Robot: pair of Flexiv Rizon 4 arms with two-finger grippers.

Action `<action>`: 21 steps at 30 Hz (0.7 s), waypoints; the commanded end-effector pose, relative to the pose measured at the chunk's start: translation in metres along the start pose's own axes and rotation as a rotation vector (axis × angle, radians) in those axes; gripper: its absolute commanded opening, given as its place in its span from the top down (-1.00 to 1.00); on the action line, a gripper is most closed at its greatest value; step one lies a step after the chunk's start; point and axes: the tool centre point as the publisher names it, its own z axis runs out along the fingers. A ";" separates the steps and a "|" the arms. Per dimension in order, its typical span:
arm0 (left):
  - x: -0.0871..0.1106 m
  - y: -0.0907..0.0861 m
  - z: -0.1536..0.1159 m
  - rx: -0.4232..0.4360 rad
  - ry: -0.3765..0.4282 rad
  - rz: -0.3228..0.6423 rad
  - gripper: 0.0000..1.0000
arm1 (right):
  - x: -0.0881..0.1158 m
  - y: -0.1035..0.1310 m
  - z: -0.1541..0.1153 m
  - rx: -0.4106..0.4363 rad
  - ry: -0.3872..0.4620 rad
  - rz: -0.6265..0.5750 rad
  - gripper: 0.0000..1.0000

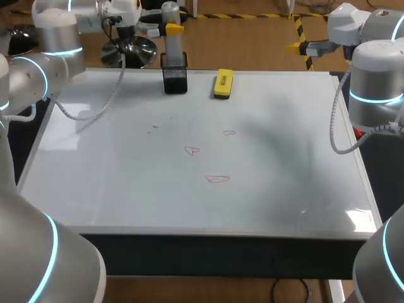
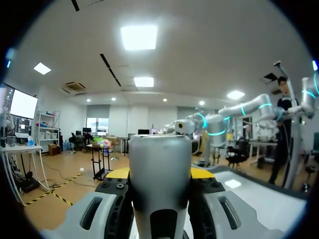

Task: Pick up the inspection probe, press it on each red-marked spot on the whiteboard one by one, put down the probe, pick up the eraser, and wipe off all the red marks.

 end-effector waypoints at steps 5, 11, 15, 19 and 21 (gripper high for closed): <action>0.024 -0.035 0.007 -0.033 -0.033 0.008 1.00 | 0.000 0.000 0.000 0.001 0.001 0.000 -1.00; 0.028 -0.051 0.011 -0.036 -0.027 0.010 1.00 | 0.000 0.000 0.000 0.001 0.001 0.000 -1.00; 0.033 -0.062 0.005 -0.038 -0.029 0.015 1.00 | 0.000 0.000 0.000 0.001 0.001 0.000 -1.00; 0.044 -0.072 -0.006 -0.056 -0.054 0.012 1.00 | 0.000 0.000 0.000 0.001 0.001 0.000 -1.00; 0.050 -0.075 -0.013 -0.057 -0.061 0.015 1.00 | 0.000 0.000 0.000 0.001 0.001 0.000 -1.00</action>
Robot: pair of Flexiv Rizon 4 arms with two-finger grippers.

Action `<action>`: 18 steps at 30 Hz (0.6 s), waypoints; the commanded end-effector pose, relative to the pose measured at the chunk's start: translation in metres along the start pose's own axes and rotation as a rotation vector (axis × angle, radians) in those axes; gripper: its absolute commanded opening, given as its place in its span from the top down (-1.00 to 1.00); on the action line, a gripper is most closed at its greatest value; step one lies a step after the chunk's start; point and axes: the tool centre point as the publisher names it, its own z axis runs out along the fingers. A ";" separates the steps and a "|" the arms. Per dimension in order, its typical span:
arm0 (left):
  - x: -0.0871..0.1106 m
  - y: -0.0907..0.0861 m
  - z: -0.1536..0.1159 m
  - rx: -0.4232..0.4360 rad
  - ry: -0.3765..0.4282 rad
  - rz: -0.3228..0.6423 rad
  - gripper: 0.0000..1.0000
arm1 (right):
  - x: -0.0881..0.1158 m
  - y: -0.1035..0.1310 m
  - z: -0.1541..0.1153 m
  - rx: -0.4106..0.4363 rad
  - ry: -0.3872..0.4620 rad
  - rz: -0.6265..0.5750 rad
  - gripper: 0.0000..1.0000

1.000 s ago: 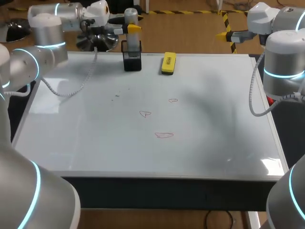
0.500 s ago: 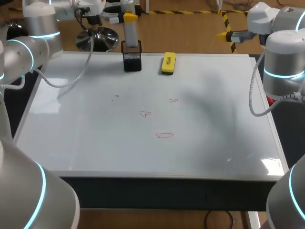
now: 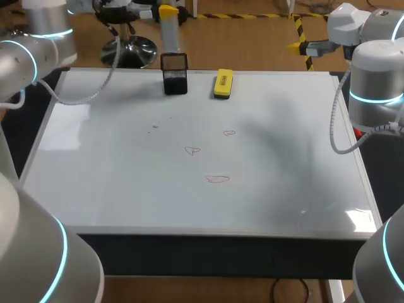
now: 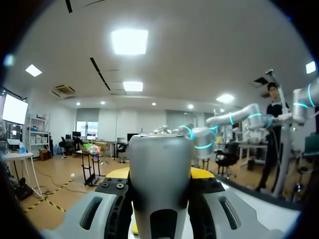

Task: Pick up the inspection probe, press it on each red-marked spot on the whiteboard one by one, put down the probe, pick up the eraser, and wipe off all the red marks.

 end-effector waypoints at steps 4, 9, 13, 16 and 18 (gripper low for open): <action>0.035 -0.013 -0.023 -0.088 -0.202 0.009 1.00 | 0.000 0.000 0.000 0.001 0.001 0.000 -1.00; 0.054 -0.006 -0.045 -0.101 -0.251 0.006 1.00 | 0.000 0.000 0.000 0.001 0.001 0.000 -1.00; 0.068 0.001 -0.064 -0.104 -0.294 -0.002 1.00 | 0.000 0.000 0.000 0.001 0.001 0.000 -1.00; 0.079 0.007 -0.078 -0.111 -0.325 -0.008 1.00 | 0.000 0.000 0.000 0.001 0.001 0.000 -1.00; 0.086 0.011 -0.087 -0.105 -0.333 -0.006 1.00 | 0.000 0.000 0.000 0.001 0.001 0.000 -1.00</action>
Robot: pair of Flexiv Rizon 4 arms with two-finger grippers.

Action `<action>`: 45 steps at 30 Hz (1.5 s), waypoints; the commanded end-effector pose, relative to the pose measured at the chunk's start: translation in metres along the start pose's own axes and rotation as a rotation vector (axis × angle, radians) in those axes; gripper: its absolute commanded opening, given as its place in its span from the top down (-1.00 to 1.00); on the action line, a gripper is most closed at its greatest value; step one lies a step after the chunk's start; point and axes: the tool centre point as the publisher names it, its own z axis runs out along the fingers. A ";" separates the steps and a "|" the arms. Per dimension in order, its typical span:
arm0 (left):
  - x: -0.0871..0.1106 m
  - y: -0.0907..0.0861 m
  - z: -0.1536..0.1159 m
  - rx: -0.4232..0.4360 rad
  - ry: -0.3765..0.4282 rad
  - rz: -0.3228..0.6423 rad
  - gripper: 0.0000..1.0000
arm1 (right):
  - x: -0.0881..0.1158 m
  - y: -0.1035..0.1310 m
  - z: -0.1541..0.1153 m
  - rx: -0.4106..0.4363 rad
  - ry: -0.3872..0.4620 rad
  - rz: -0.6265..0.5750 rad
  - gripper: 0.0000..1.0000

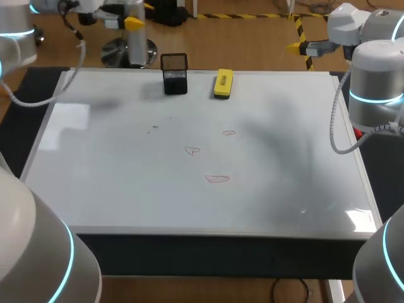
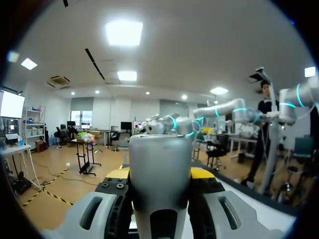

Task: Pick up the inspection probe, press it on each red-marked spot on the whiteboard one by one, put down the probe, pick up the eraser, and wipe off all the red marks.

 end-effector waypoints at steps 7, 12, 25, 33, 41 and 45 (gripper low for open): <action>0.047 0.022 -0.033 0.018 -0.432 -0.003 1.00 | 0.000 0.000 0.000 0.001 0.001 0.000 -1.00; 0.056 0.038 -0.045 0.020 -0.453 -0.017 1.00 | 0.000 0.000 0.000 0.001 0.001 0.000 -1.00; 0.066 0.066 -0.064 0.043 -0.459 -0.053 1.00 | 0.000 0.000 0.000 0.001 0.001 0.000 -1.00; 0.066 0.072 -0.068 0.045 -0.460 -0.074 1.00 | 0.000 0.000 0.000 0.001 0.001 0.000 -1.00; 0.066 0.072 -0.068 0.045 -0.460 -0.074 1.00 | 0.000 0.000 0.000 0.001 0.001 0.000 -1.00; 0.066 0.072 -0.068 0.045 -0.460 -0.074 1.00 | 0.000 0.000 0.000 0.001 0.001 0.000 -1.00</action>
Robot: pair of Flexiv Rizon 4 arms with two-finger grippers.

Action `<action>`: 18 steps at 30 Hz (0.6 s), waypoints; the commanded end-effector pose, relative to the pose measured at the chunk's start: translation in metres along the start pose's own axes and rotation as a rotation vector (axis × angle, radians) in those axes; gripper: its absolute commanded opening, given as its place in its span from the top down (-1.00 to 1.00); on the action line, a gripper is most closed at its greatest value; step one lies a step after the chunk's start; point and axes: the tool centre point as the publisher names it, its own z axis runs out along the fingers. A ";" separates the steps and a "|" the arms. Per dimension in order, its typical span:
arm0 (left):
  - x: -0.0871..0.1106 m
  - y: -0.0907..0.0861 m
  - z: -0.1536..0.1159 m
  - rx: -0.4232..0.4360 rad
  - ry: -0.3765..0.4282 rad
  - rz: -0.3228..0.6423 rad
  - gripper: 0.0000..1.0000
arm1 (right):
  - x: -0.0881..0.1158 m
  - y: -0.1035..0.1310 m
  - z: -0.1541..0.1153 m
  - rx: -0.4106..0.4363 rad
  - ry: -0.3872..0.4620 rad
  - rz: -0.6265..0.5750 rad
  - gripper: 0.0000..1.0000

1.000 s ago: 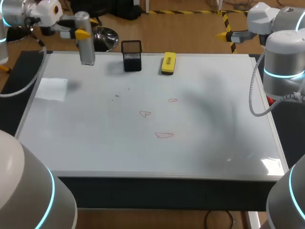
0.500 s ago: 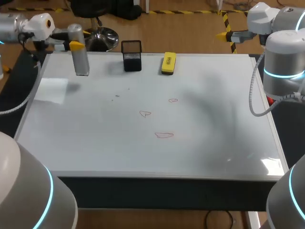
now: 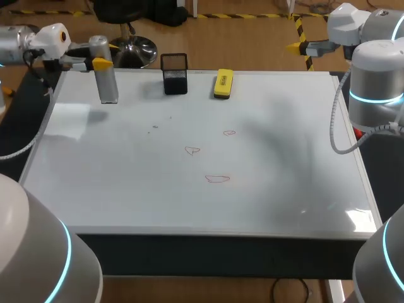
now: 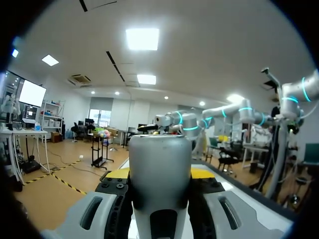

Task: Pick up the inspection probe, press it on each red-marked spot on the whiteboard one by one, put down the probe, pick up the eraser, and wipe off all the red marks.

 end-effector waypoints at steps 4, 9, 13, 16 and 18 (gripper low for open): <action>0.006 -0.003 0.003 -0.006 -0.280 0.003 1.00 | 0.000 0.000 0.000 0.001 0.001 0.000 -1.00; 0.006 -0.003 0.003 -0.006 -0.280 0.003 1.00 | -0.001 0.001 0.001 0.009 0.027 -0.021 -1.00; 0.006 -0.003 0.003 -0.006 -0.280 0.003 1.00 | 0.002 0.005 0.015 0.036 0.177 -0.105 -1.00; 0.006 -0.003 0.003 -0.006 -0.280 0.003 1.00 | 0.008 0.009 0.029 0.051 0.301 -0.174 -1.00; 0.006 -0.003 0.003 -0.006 -0.280 0.003 1.00 | 0.012 0.009 0.039 0.080 0.377 -0.225 -1.00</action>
